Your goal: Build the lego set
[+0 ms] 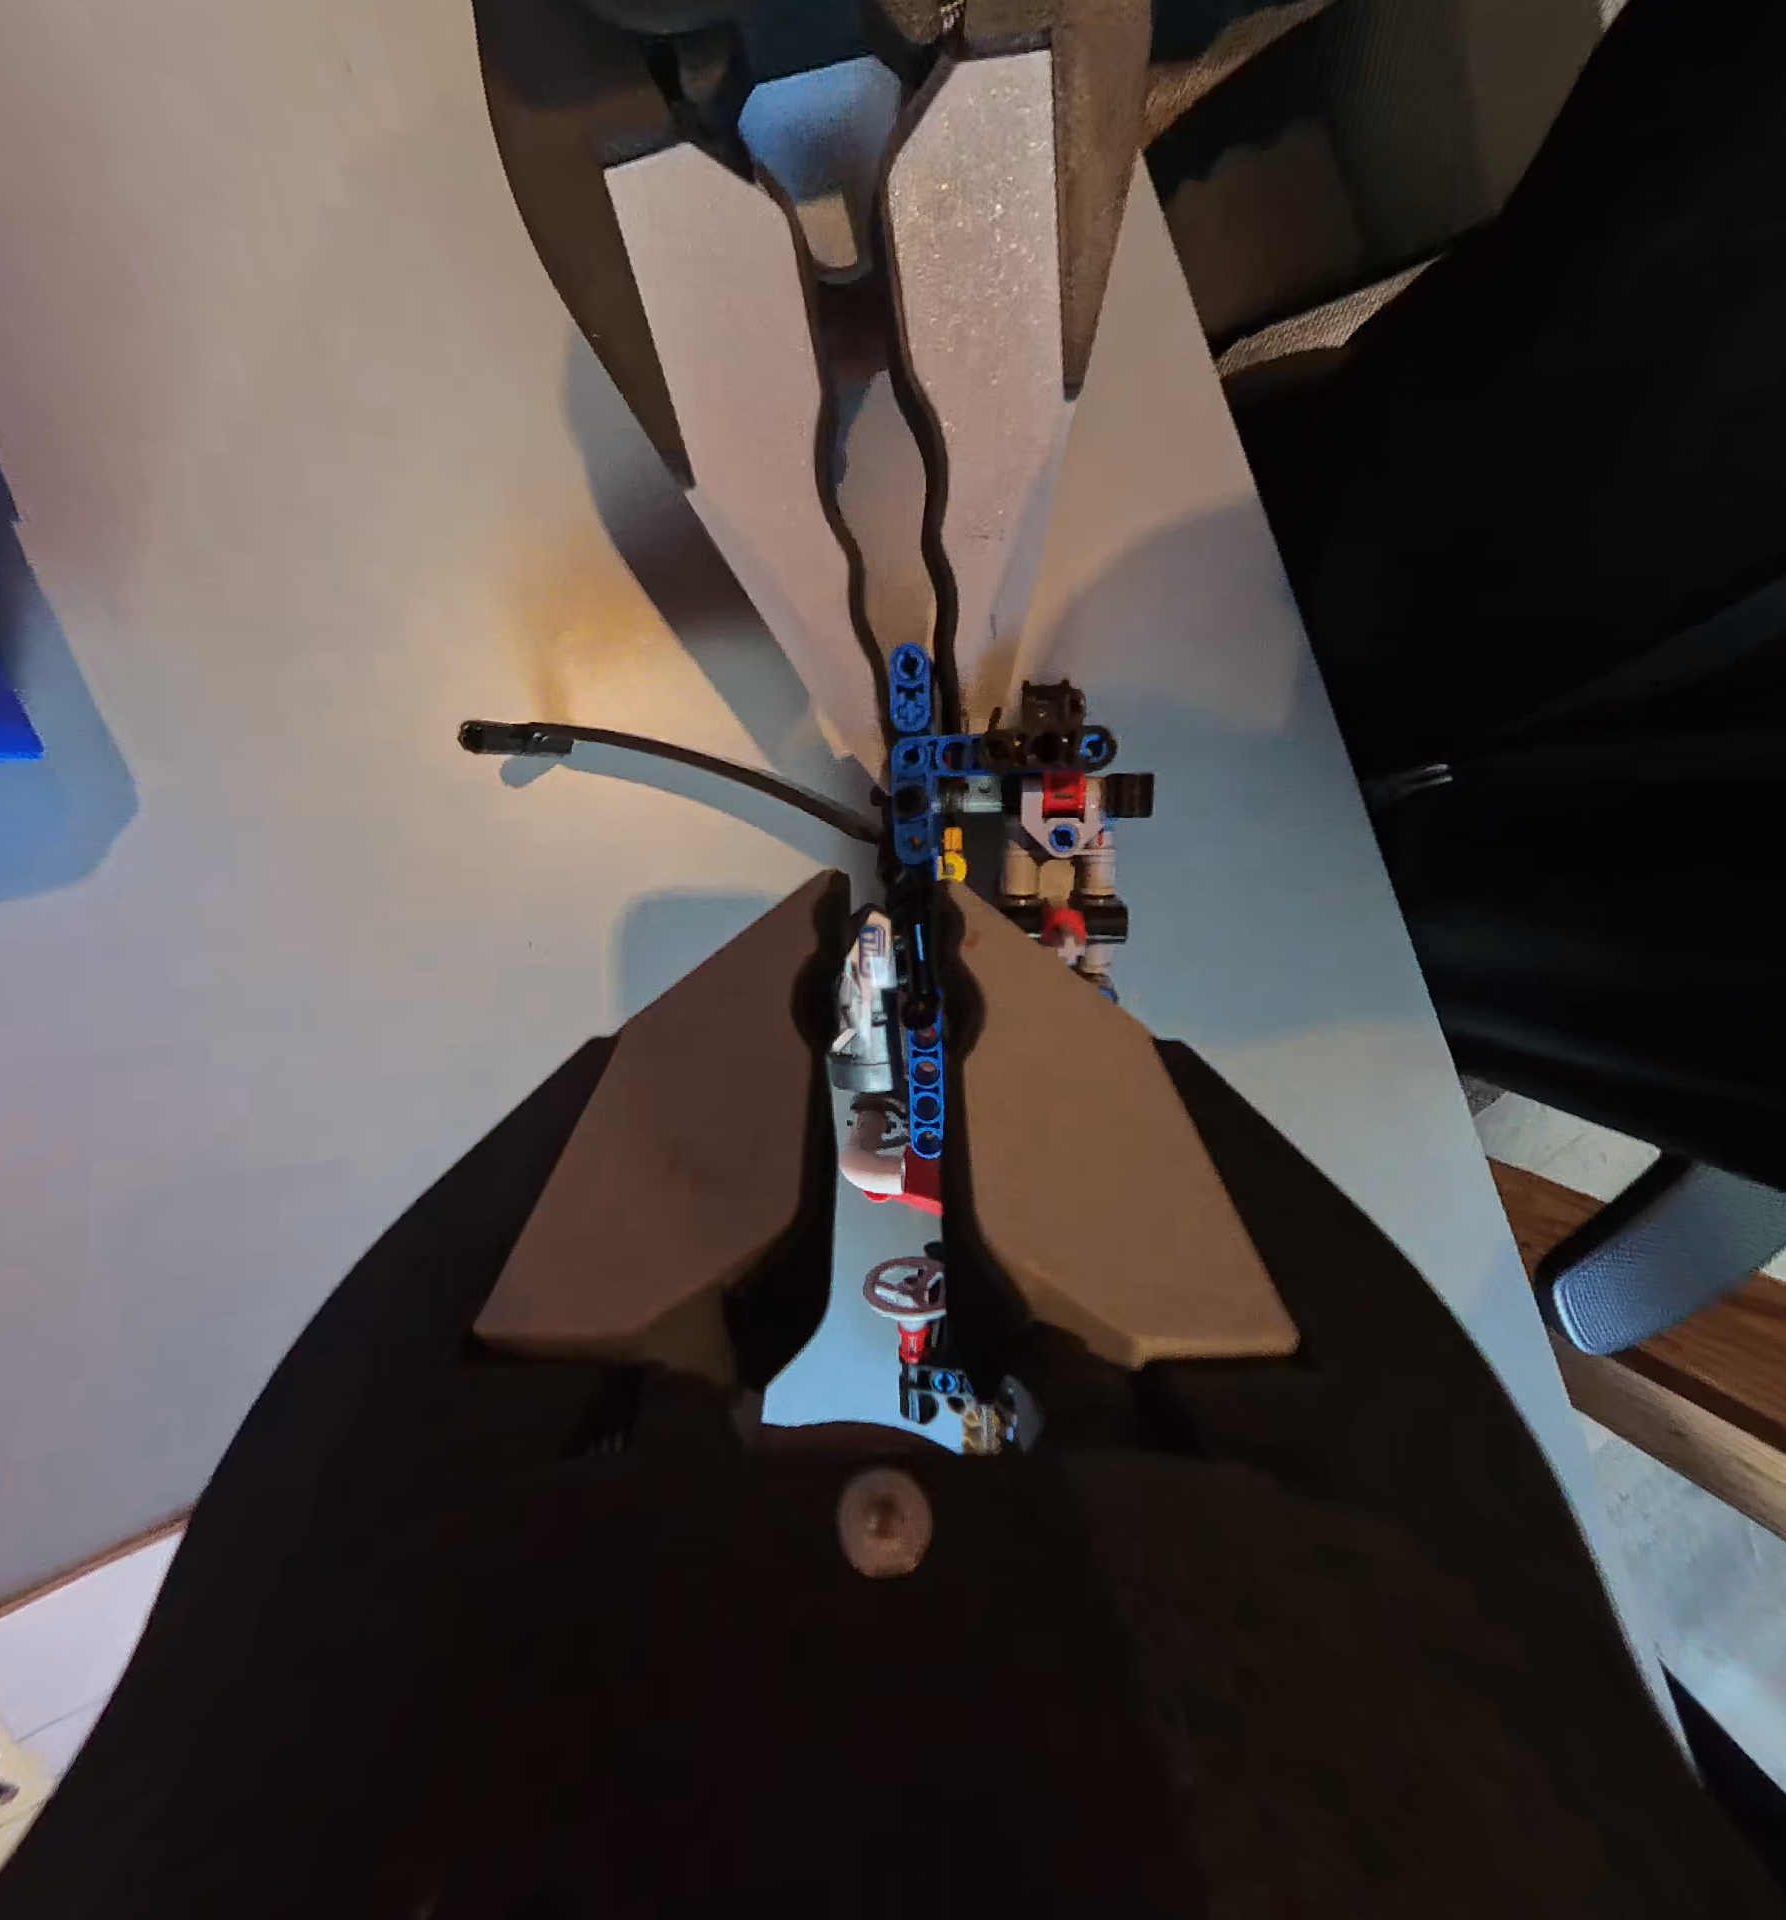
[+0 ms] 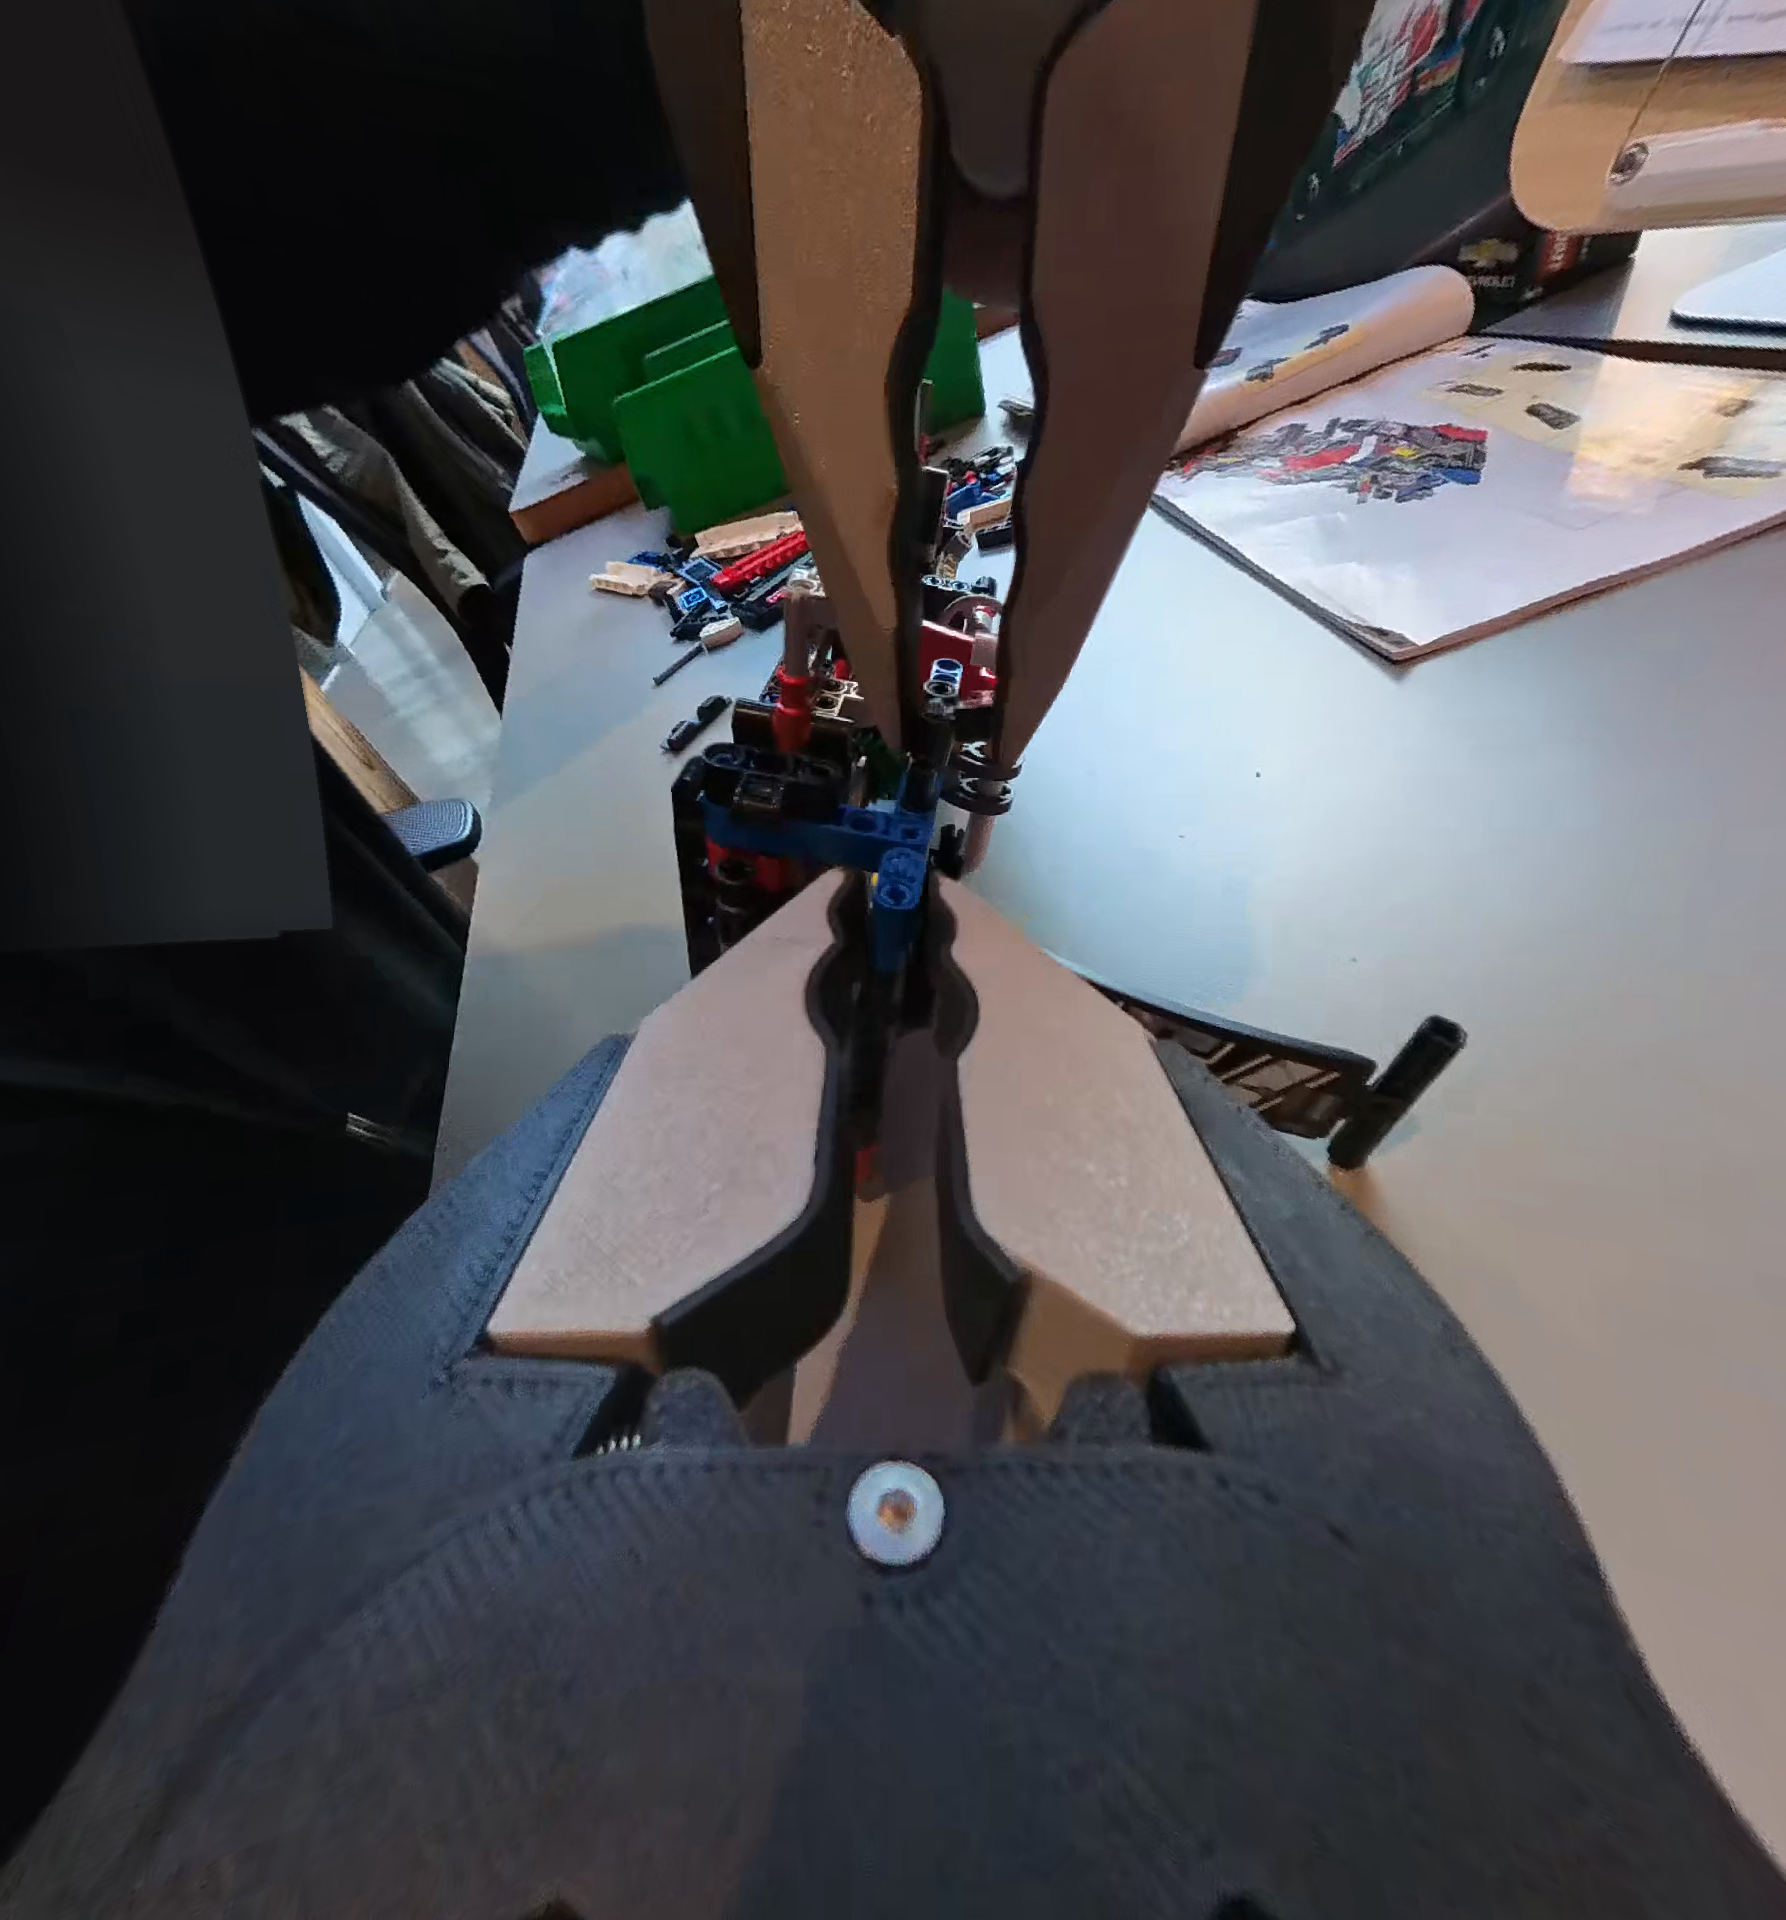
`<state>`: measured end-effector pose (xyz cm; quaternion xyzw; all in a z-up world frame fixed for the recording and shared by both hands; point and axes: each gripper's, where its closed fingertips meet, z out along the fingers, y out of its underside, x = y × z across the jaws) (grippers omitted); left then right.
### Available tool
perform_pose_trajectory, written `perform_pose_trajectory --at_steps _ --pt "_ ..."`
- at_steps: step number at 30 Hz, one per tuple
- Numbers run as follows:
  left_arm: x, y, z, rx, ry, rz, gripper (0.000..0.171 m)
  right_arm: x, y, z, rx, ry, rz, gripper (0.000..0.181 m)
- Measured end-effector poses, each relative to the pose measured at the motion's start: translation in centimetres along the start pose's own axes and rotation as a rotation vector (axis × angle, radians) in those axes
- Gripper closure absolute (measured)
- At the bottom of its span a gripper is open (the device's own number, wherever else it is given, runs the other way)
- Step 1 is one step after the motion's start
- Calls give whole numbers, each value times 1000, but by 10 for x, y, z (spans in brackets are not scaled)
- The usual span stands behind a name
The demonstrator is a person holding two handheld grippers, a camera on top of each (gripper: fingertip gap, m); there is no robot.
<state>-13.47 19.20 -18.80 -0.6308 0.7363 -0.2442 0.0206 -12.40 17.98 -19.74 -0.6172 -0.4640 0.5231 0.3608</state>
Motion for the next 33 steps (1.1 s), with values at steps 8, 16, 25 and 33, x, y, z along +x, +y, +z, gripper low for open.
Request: perform_pose_trajectory --at_steps 8,16,25,33 --pt "3 2 -1 -100 -89 114 164 1 -2 3 -14 -7 -37 175" --pt "5 2 3 -135 34 19 168 3 -2 4 -21 -16 -41 175" --pt "3 5 2 -242 36 84 168 5 1 5 -36 -17 -16 176" --pt "2 10 1 -315 119 117 168 7 3 7 -44 -10 -2 176"
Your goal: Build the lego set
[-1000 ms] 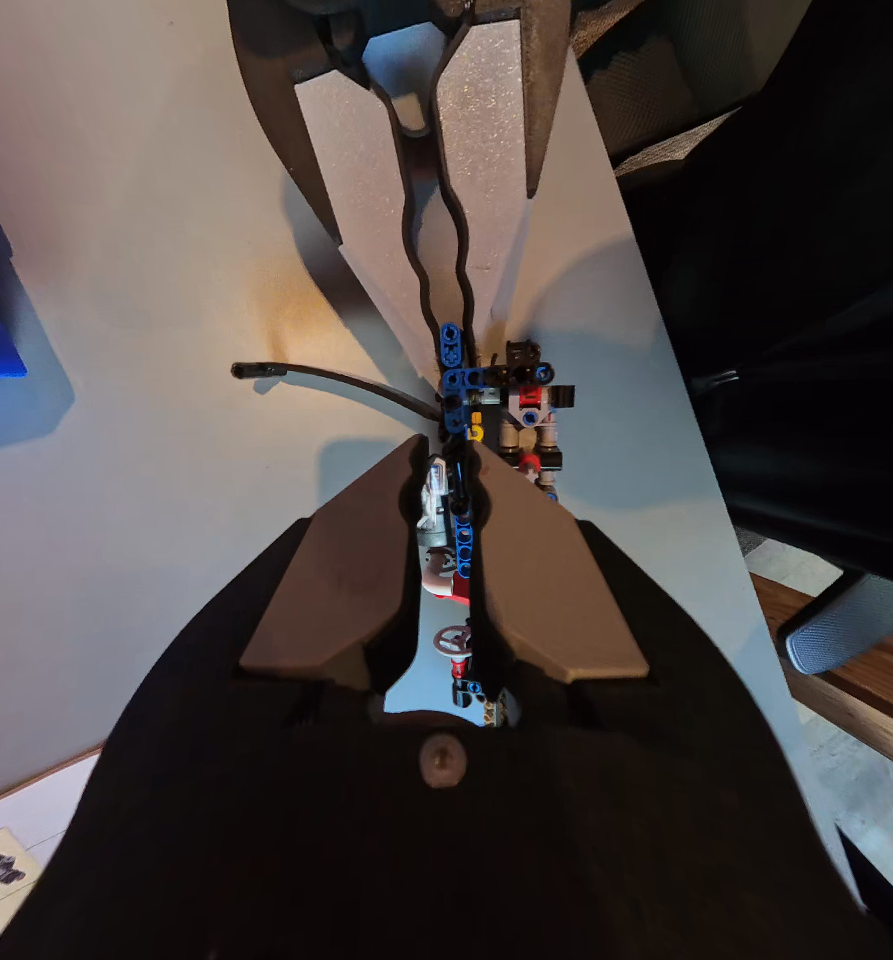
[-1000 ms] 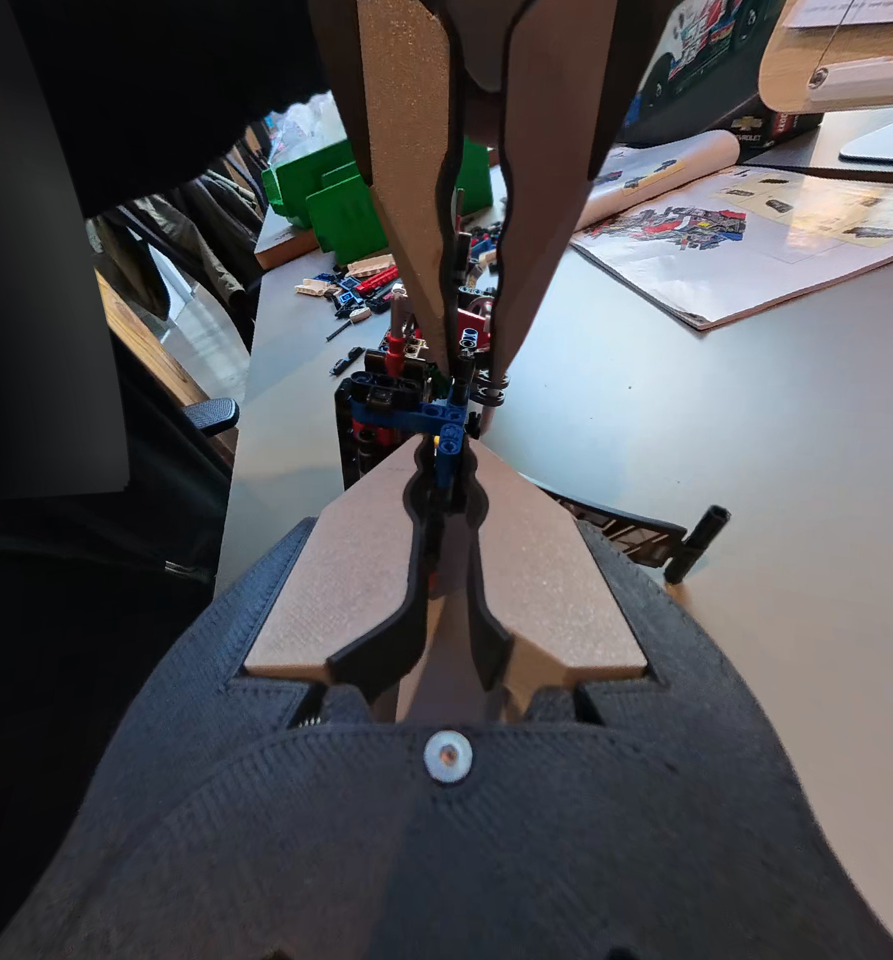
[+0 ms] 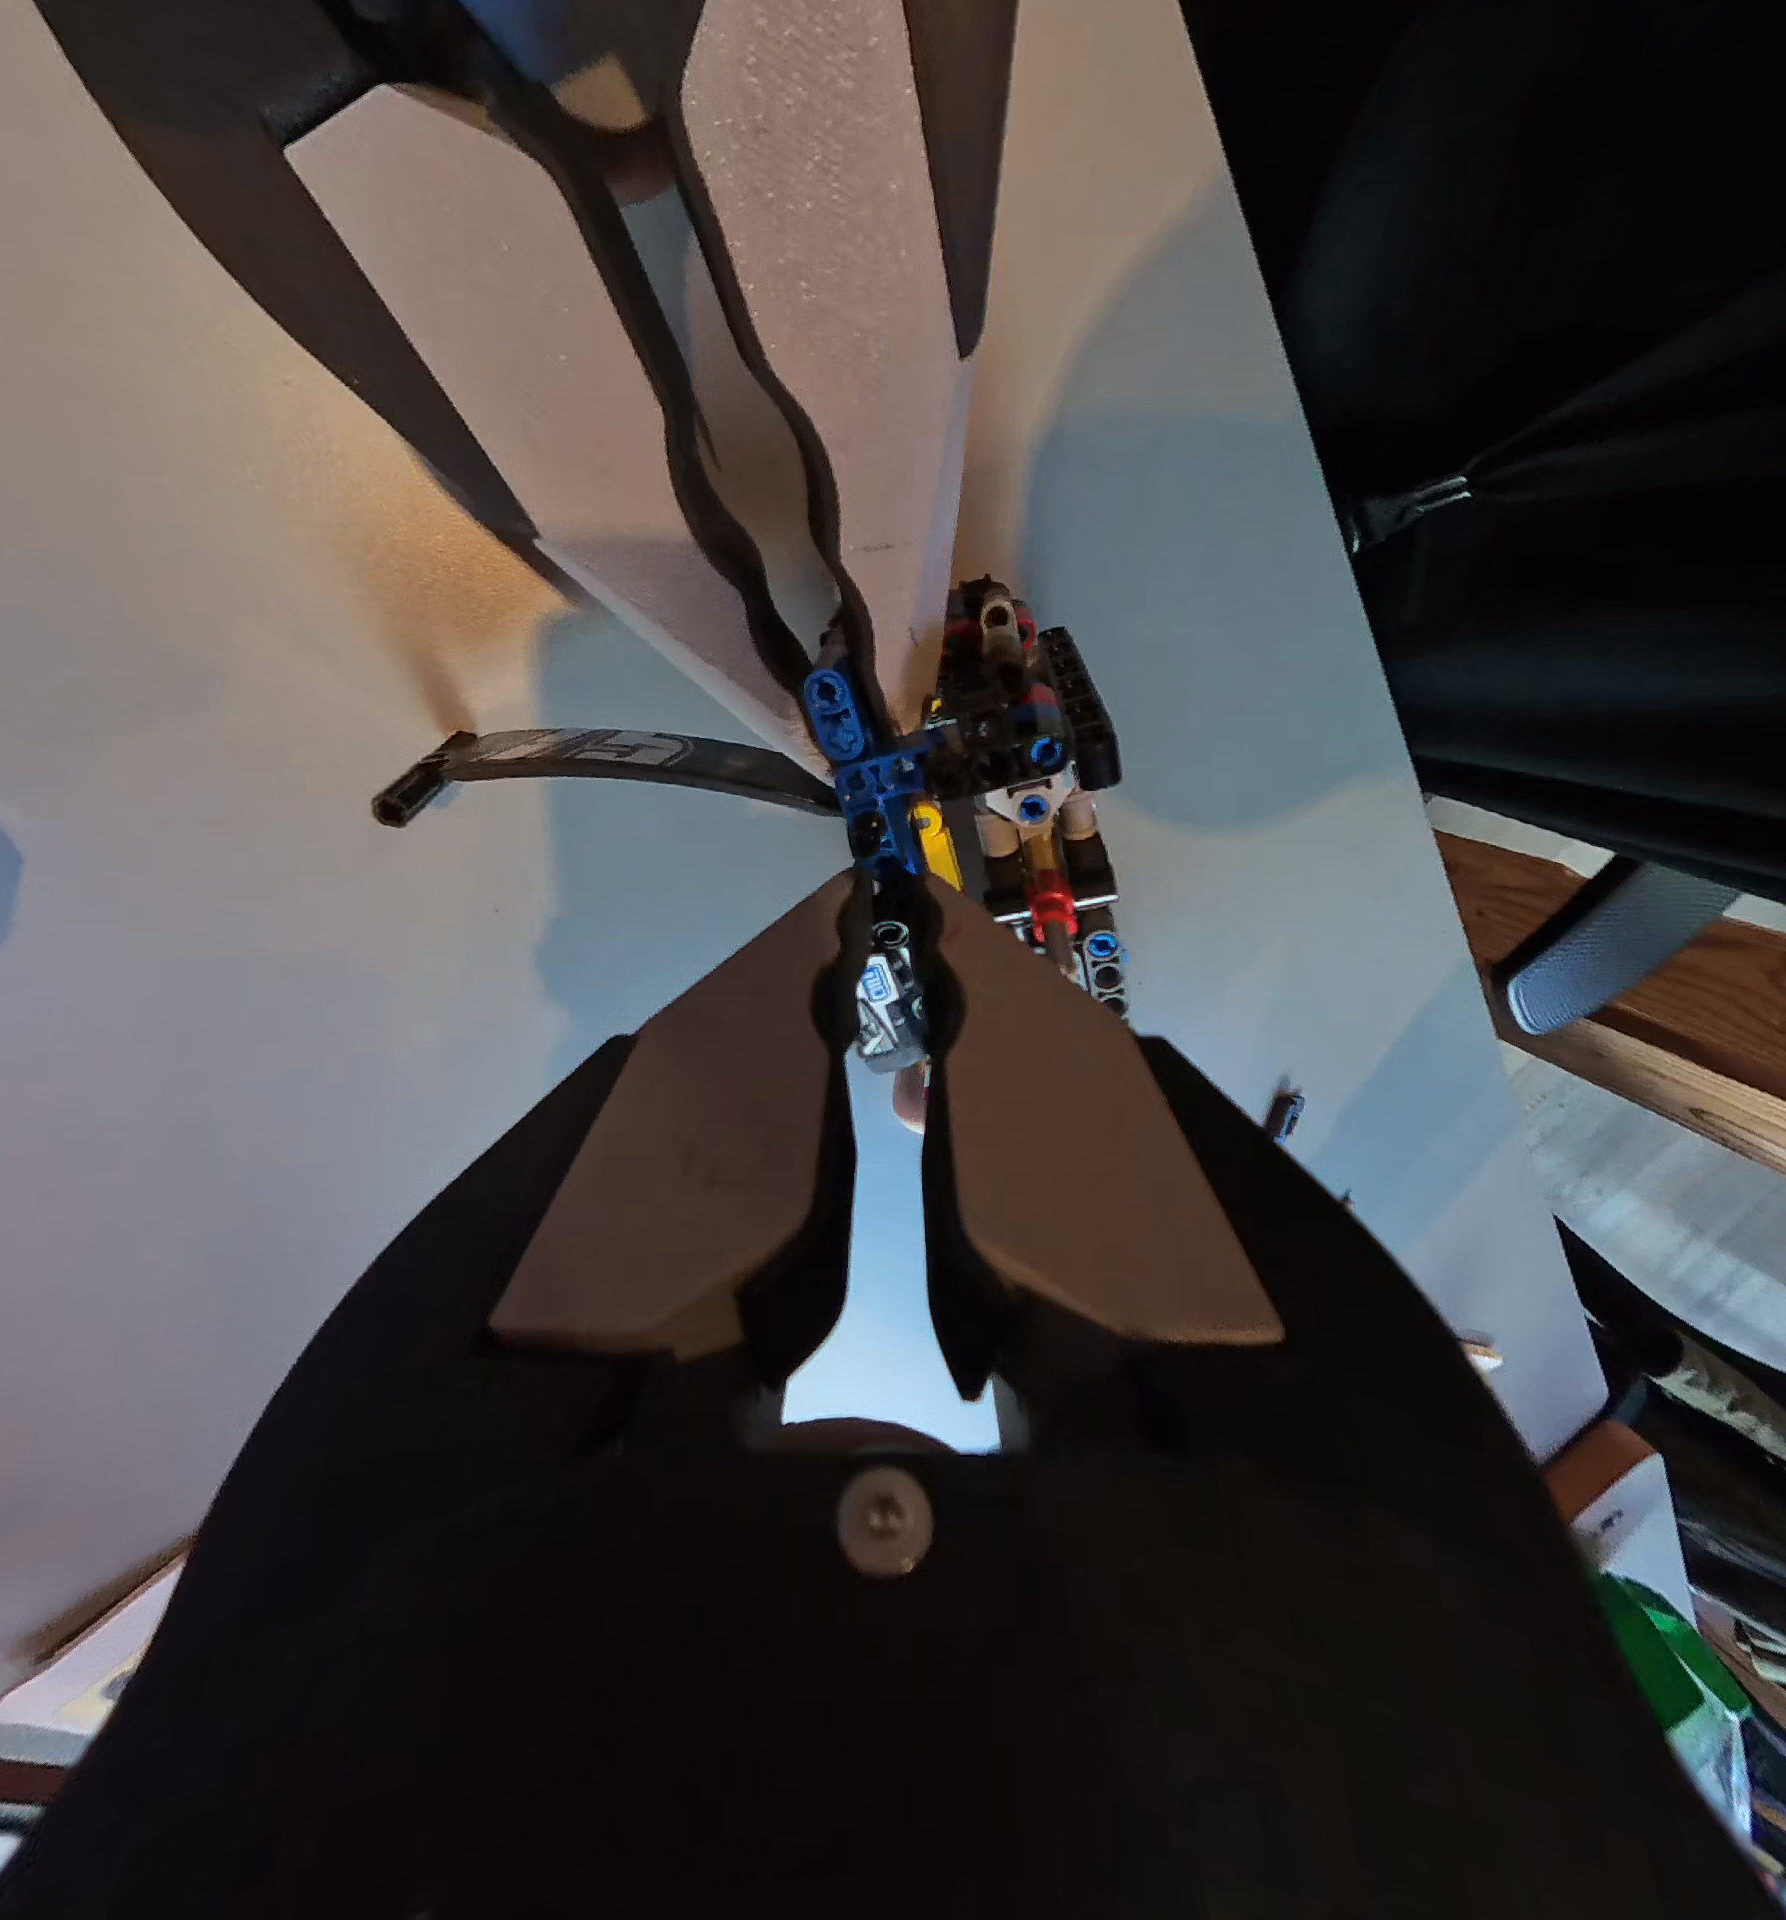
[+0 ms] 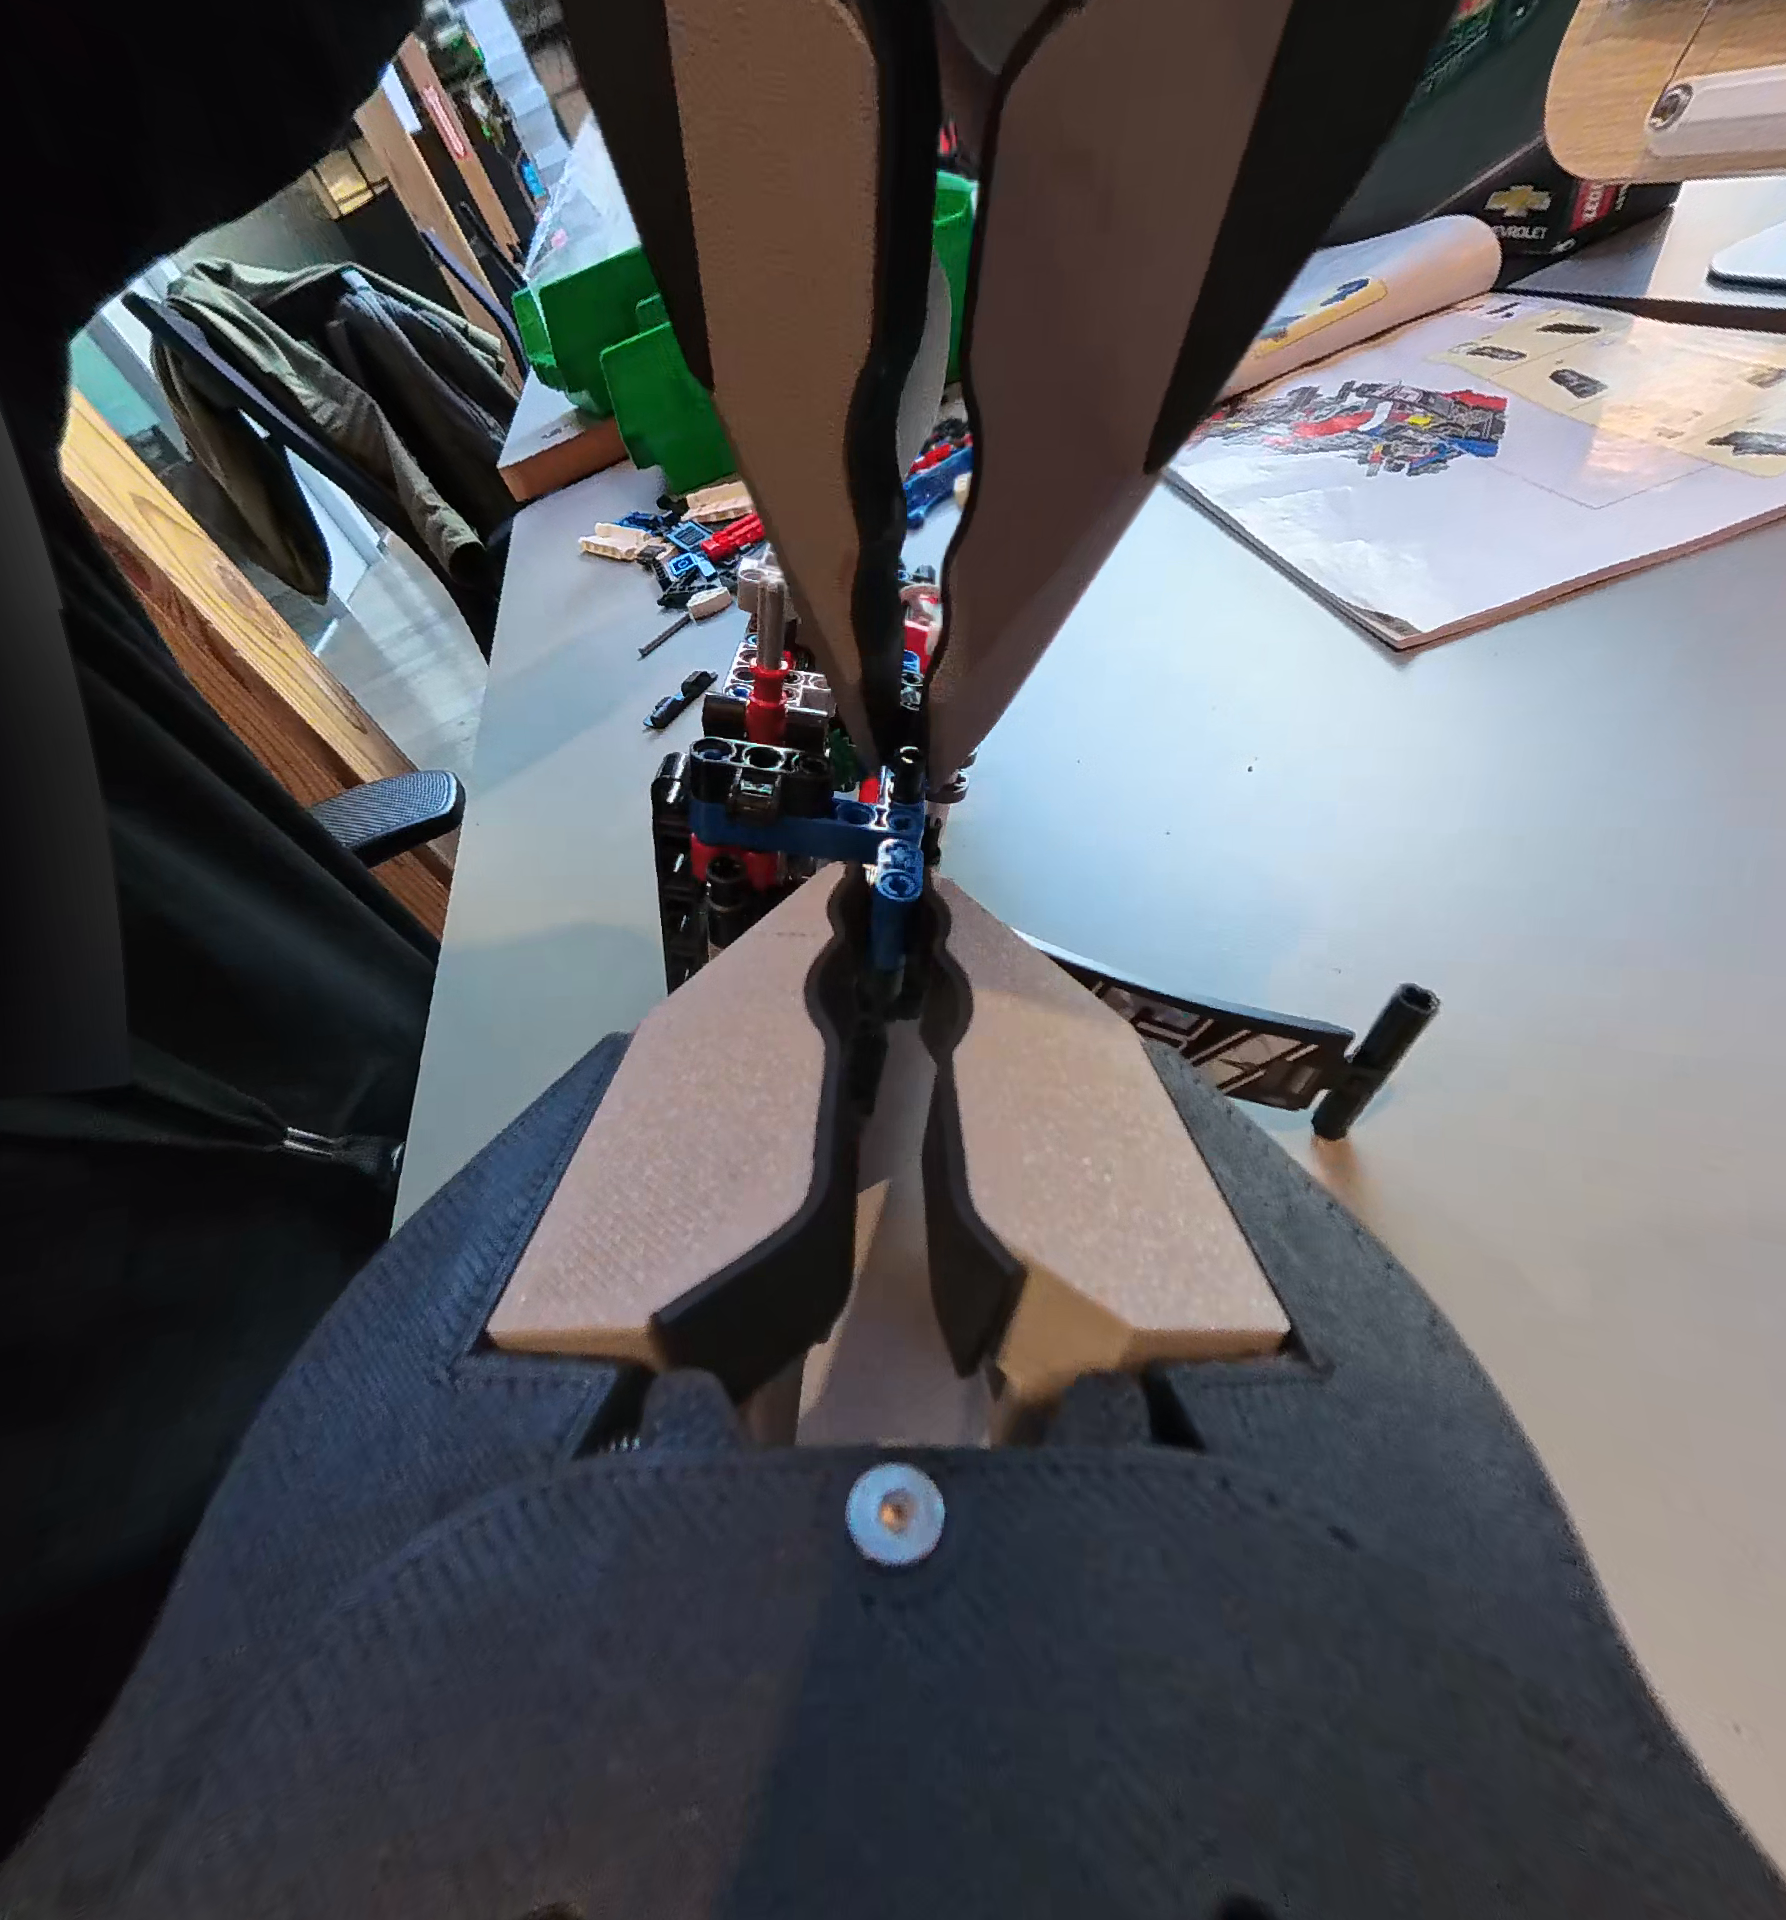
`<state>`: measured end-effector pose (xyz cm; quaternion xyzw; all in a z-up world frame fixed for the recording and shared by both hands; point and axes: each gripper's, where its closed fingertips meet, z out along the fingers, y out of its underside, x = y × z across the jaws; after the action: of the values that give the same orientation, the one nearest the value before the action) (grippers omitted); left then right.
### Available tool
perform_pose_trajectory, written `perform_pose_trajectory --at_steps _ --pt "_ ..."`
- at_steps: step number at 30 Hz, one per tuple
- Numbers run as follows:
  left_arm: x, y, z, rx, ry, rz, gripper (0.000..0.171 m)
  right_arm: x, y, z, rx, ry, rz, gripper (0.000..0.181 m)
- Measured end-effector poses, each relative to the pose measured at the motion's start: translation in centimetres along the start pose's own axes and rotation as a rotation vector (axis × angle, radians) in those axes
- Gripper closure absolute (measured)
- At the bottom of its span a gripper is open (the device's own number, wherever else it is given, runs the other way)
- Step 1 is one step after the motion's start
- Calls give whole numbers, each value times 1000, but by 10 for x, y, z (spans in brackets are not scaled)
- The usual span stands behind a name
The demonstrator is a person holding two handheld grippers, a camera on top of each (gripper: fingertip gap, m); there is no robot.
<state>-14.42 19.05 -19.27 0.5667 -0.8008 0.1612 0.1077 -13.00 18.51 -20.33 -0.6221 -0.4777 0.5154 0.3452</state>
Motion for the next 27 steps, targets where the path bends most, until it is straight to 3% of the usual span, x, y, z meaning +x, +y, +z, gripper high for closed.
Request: perform_pose_trajectory --at_steps 6,8,9,11,15,17,19,24,27 --pt "-1 -2 1 44 45 -47 168 1 -1 -1 9 -22 30 176" --pt "-5 0 -5 91 -13 -60 162 2 -5 -4 39 -19 40 177" --pt "-9 6 -10 95 -71 -67 140 2 -5 -4 39 -29 45 177" --pt "-15 22 -22 133 -161 -93 143 0 -5 -5 36 -41 44 177" --pt "-2 41 -22 261 -194 -231 129 6 -5 -14 -11 -35 23 163" --pt "-4 47 -16 292 -289 -259 131 12 -18 -26 11 -42 22 161" --pt "-1 45 -10 336 -292 -294 133 16 -36 -31 21 -57 19 167" --pt "-1 48 13 318 -207 -363 136 18 -44 -11 -239 -95 -22 175" --pt "1 49 24 299 -180 -364 150 14 -39 1 -389 -121 -13 171"
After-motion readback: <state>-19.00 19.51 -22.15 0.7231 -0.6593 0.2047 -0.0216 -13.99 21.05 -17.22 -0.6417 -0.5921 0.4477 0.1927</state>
